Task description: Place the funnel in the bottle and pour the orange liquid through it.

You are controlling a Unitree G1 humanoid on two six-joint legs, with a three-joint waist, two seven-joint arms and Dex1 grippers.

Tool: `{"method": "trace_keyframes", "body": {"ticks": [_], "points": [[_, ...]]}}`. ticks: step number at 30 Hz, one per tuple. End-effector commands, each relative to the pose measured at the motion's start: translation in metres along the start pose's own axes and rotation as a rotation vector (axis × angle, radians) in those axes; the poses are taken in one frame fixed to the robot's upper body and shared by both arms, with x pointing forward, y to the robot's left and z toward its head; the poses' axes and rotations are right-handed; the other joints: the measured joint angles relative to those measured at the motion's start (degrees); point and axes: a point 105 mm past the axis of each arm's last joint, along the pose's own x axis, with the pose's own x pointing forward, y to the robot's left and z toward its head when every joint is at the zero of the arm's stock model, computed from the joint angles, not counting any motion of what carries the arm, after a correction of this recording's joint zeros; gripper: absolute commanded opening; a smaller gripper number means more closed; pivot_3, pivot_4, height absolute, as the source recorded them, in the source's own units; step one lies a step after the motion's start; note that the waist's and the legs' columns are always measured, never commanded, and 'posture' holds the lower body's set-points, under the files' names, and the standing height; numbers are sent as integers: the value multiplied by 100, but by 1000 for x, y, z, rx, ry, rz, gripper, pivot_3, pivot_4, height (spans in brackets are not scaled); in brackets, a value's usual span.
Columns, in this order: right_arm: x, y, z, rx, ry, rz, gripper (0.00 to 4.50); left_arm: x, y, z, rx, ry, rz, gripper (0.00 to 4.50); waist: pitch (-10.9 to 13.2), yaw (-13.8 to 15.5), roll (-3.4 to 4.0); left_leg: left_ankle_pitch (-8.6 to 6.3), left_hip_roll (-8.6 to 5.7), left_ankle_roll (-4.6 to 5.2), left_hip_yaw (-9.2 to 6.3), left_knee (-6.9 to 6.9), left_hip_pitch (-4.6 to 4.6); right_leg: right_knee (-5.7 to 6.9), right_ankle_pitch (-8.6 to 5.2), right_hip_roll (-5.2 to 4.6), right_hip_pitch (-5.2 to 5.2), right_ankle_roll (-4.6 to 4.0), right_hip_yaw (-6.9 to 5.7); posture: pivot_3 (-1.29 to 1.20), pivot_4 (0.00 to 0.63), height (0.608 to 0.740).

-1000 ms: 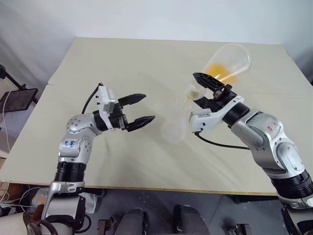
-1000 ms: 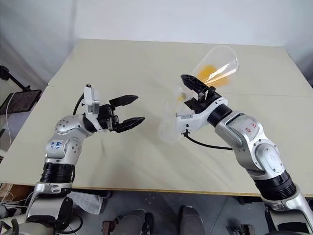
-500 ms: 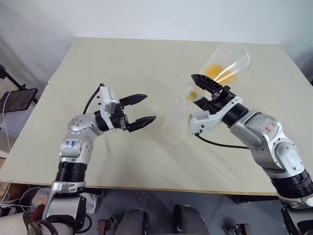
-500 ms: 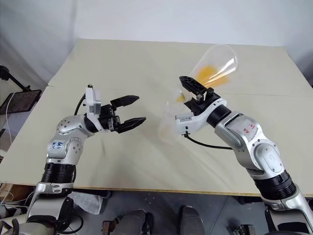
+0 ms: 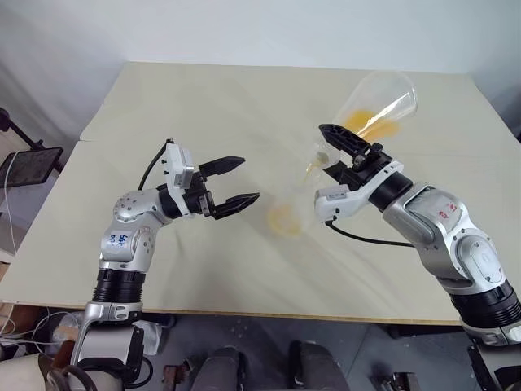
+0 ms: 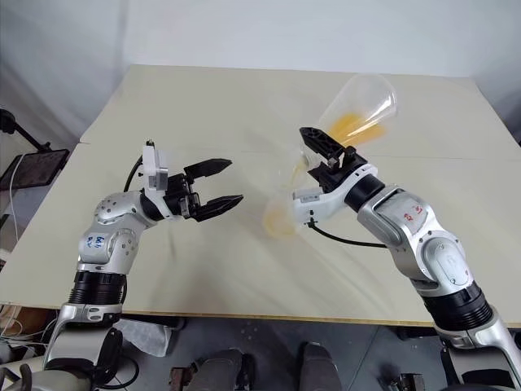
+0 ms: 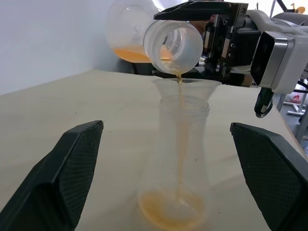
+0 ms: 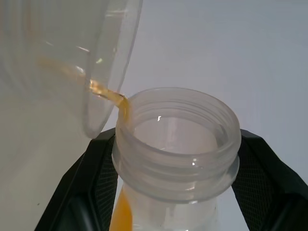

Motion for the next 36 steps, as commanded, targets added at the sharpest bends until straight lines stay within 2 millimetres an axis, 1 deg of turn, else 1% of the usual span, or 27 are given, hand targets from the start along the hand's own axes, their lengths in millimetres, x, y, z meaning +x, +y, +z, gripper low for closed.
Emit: {"method": "trace_keyframes", "body": {"ticks": [1, 16, 29, 36], "points": [[-2, -24, -7, -59, 18, -88, 2820, 3, 0, 16, 63, -31, -15, 4500, 0, 0, 0, 0, 0, 0, 0, 0, 0, 0, 0, 0, 0, 0, 0, 0, 150, 740], [-1, -25, -7, -101, 11, -99, 2820, -1, 0, 14, 66, -24, -12, 4500, 0, -1, 0, 0, 0, 0, 0, 0, 0, 0, 0, 0, 0, 0, 0, 0, 150, 740], [-1, -28, -8, -123, 13, -112, 2820, -19, -1, 13, 110, 45, -65, 4500, 0, -15, 0, 0, 1, 0, 0, -2, 0, 0, 0, 2, 0, 0, 0, 0, 150, 740], [-1, -29, -9, -135, 3, -110, 2820, -17, -2, 12, 102, 41, -78, 4500, 0, -9, 0, 0, 0, -1, 0, -1, 0, 0, 0, 1, 0, 0, 0, 0, 150, 740]]}}
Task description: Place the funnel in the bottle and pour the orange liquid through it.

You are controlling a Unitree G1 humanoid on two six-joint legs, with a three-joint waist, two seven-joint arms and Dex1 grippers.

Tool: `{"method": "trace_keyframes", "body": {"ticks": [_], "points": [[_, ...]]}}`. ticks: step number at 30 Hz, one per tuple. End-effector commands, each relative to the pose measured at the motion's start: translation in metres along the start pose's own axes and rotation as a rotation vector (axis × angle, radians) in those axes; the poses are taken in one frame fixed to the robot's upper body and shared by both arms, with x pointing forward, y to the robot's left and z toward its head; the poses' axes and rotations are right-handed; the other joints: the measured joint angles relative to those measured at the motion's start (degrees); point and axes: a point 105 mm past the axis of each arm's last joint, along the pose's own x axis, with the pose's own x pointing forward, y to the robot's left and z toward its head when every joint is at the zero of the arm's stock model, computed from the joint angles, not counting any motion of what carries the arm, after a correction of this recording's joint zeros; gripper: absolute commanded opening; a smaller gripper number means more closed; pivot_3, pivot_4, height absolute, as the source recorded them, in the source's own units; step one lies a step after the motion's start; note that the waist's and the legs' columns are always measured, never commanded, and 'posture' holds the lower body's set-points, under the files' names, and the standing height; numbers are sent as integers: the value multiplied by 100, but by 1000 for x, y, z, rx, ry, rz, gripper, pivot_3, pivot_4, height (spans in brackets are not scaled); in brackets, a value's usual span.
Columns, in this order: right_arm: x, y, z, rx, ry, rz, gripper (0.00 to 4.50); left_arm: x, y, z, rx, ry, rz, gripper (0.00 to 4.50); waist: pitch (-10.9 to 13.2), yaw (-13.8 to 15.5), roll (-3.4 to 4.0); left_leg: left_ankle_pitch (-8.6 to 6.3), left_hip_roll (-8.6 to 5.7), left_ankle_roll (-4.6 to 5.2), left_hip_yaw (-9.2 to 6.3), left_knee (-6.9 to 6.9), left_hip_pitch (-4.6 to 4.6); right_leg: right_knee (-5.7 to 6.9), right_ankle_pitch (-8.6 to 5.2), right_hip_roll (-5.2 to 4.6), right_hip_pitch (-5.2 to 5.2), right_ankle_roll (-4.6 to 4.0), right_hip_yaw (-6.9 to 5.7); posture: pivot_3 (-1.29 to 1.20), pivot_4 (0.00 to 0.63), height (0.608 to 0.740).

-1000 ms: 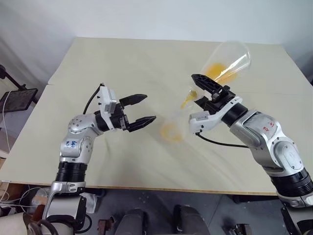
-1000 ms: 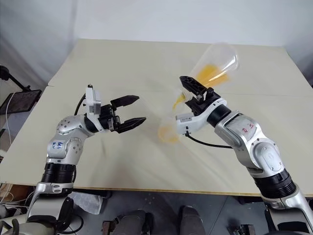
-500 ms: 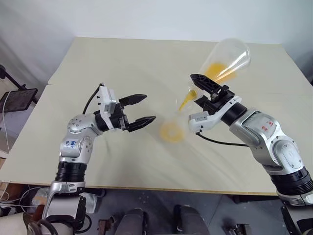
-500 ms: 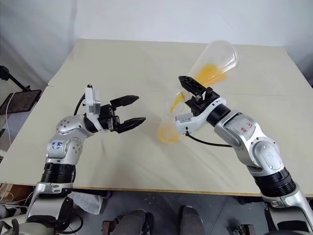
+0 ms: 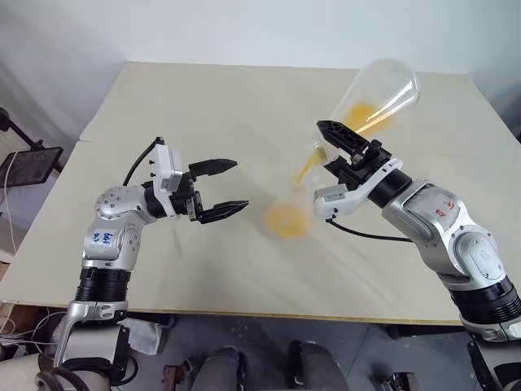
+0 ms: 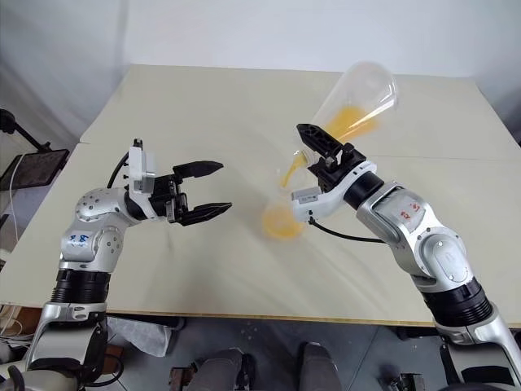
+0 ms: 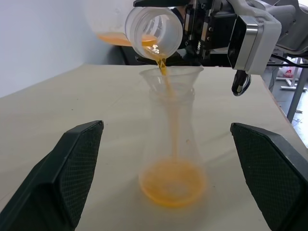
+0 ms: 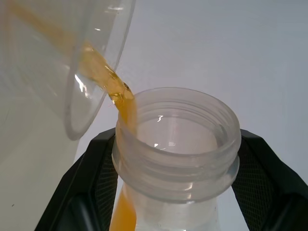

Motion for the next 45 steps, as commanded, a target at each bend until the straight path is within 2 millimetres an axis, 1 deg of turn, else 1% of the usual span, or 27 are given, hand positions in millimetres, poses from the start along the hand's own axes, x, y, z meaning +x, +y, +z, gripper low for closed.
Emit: {"method": "trace_keyframes", "body": {"ticks": [1, 27, 39, 45], "points": [[-3, -24, -12, -57, 21, -81, 2820, 0, 0, 5, 24, -21, -4, 4500, 0, -1, 0, 0, 0, 0, 0, 0, 0, 0, 0, 0, 0, 0, 0, 0, 150, 740], [-2, -28, -10, -74, 20, -112, 2820, 4, 0, 5, 21, -32, -2, 4500, 0, -2, 0, 0, 1, 0, 0, 0, 0, 0, 0, 0, 0, 0, 0, 0, 150, 740], [-2, -24, -10, -84, 13, -101, 2820, 5, 0, 6, 22, -38, 0, 4500, 0, -2, 0, 0, 2, 0, 0, 0, 0, 0, 0, 1, 0, 0, 1, 0, 150, 740], [1, -25, -11, -89, 16, -110, 2820, 6, 0, 6, 21, -39, 1, 4500, 0, -6, 0, 0, 1, 0, 0, 0, 0, 0, 0, 1, 0, 0, 1, 0, 150, 740]]}}
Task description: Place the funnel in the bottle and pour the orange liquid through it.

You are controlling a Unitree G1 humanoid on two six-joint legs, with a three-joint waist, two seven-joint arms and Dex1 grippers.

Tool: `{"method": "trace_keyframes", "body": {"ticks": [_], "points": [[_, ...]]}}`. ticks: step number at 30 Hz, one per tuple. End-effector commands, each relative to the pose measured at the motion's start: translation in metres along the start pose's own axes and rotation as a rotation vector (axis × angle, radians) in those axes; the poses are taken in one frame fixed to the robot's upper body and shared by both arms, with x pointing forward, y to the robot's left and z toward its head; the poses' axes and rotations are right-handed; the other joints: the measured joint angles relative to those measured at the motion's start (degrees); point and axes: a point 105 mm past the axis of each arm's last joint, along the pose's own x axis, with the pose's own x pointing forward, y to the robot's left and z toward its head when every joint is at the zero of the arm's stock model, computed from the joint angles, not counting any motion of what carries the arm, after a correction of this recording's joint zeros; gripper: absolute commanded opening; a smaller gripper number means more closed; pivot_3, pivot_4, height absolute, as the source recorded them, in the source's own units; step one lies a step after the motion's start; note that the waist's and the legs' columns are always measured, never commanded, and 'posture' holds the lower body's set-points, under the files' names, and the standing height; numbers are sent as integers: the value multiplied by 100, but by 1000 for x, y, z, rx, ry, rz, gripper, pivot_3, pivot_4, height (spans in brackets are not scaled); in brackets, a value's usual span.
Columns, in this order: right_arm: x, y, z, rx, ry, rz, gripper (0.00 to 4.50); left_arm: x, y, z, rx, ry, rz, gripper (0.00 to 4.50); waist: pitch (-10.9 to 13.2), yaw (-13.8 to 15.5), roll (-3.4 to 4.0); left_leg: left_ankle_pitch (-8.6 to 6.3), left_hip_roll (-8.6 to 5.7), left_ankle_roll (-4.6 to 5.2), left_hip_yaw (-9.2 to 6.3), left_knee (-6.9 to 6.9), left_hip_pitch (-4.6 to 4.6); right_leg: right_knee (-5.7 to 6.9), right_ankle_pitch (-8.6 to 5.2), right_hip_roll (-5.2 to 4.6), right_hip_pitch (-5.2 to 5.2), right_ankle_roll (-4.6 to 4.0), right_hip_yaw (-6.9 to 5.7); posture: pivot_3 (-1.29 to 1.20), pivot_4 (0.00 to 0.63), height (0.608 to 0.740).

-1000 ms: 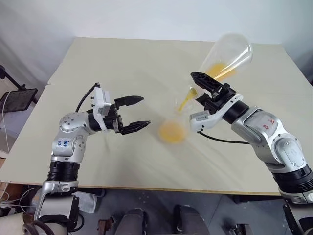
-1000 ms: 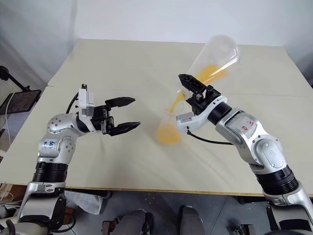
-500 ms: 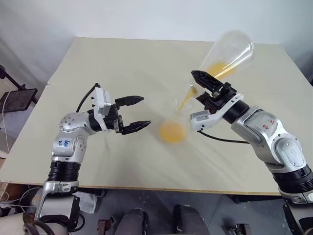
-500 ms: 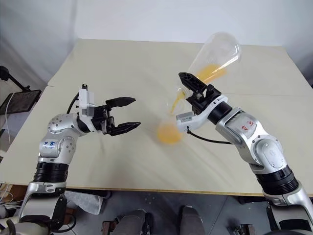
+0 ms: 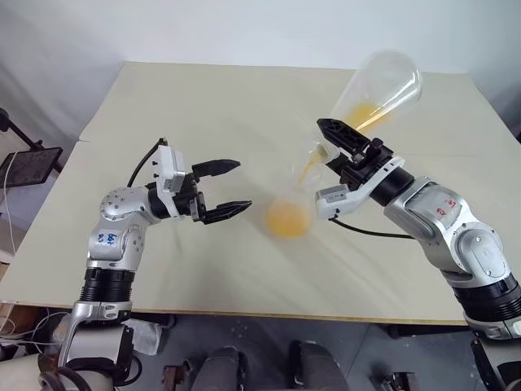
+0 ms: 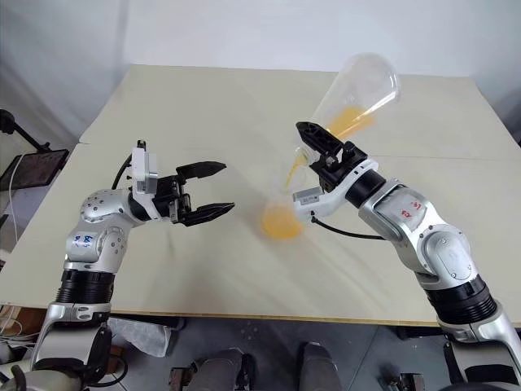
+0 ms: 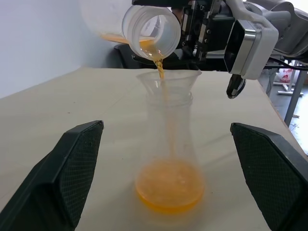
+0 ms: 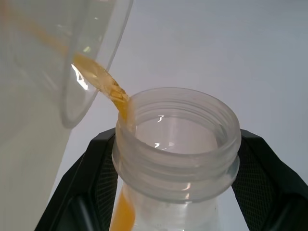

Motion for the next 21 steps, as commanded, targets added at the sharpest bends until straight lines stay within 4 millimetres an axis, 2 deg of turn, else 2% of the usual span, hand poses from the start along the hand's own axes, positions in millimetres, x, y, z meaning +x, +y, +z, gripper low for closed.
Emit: {"method": "trace_keyframes", "body": {"ticks": [1, 21], "points": [[1, -21, -8, -33, 20, -86, 2820, 2, 1, 7, 32, -19, 1, 4500, 0, 0, 0, 0, 0, 0, 0, 0, 0, 0, 0, 0, 0, 0, 0, 0, 150, 740], [1, -19, -4, -38, -4, -84, 2820, 3, 2, 8, 35, -23, 3, 4500, 0, 1, 0, 0, 0, 0, 0, 0, 0, 0, 0, 0, 0, 0, 0, 0, 150, 740]]}}
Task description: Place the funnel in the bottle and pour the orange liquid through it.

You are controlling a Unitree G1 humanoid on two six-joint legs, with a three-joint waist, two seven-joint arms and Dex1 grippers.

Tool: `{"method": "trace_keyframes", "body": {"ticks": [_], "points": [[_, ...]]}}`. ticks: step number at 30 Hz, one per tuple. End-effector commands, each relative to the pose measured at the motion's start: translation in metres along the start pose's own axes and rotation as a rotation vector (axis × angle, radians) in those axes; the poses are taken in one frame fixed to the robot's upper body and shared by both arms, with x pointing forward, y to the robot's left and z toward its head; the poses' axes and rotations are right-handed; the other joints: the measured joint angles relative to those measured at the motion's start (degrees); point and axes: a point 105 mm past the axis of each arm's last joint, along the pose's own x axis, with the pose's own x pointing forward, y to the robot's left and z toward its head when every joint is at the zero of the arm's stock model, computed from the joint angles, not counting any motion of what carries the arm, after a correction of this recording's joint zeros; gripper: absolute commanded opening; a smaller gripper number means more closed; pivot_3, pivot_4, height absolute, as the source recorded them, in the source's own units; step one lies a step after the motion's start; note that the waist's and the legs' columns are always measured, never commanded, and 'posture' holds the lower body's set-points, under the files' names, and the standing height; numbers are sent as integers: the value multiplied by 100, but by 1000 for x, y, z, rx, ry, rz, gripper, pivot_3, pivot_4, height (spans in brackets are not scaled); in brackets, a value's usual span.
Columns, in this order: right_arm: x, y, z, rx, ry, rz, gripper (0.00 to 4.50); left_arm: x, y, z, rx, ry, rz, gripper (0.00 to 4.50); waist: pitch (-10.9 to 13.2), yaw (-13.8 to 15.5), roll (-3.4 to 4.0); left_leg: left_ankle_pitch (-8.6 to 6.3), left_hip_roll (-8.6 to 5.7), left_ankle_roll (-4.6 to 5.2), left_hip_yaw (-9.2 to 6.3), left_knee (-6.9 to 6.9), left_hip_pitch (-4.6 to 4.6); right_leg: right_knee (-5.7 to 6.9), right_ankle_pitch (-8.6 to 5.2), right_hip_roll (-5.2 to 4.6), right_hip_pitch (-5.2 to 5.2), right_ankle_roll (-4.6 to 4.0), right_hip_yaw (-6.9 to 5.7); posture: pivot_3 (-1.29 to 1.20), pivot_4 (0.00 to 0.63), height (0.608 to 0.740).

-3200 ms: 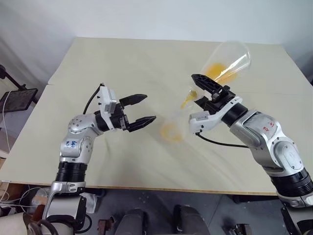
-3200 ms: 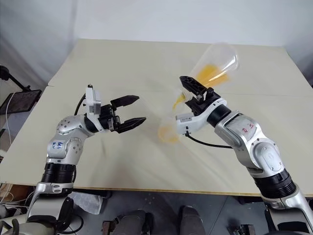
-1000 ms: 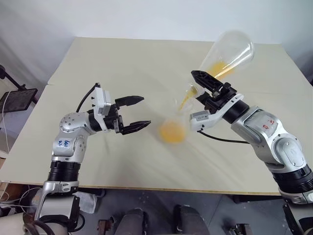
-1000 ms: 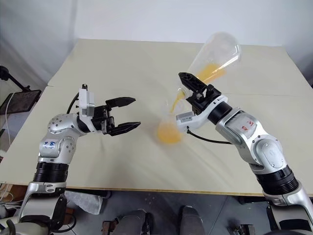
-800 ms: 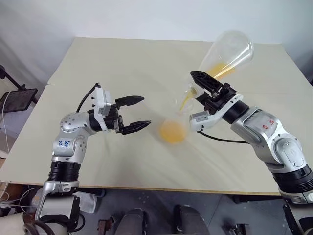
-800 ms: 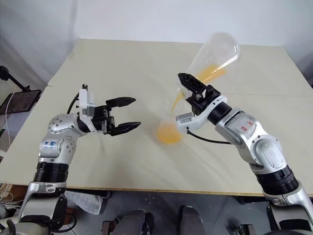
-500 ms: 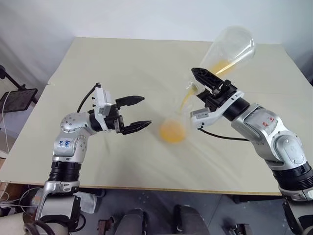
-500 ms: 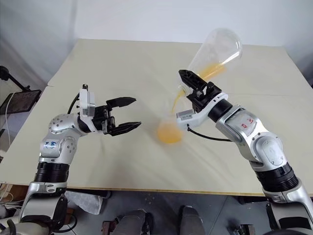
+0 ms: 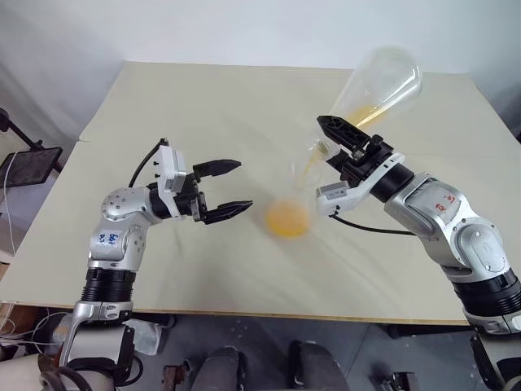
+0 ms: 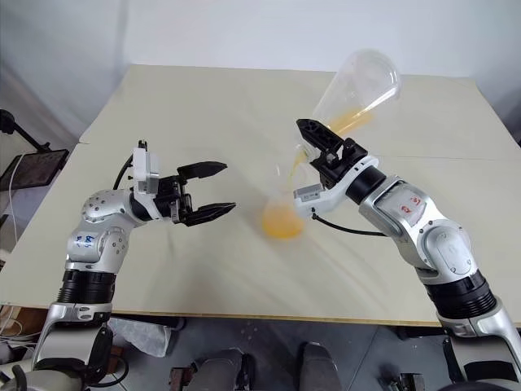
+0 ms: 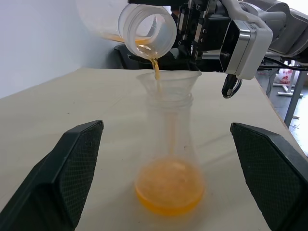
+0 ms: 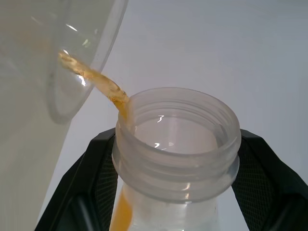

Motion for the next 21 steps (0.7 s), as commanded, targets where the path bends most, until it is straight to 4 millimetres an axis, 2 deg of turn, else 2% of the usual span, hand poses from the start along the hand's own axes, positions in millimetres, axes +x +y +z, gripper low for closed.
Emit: {"method": "trace_keyframes", "body": {"ticks": [1, 21], "points": [[-1, -19, -3, -33, 6, -75, 2820, 2, 2, 9, 38, -20, -1, 4500, 0, 1, 0, 0, 0, 0, 0, 0, 0, 0, 0, 0, 0, 0, 0, 0, 150, 740], [-3, -12, 1, -54, -1, -75, 2820, 3, 3, 9, 41, -29, 4, 4500, 0, 1, 0, 0, 0, 0, 0, 0, 0, 0, 0, 0, 0, 0, 0, 0, 150, 740]]}}
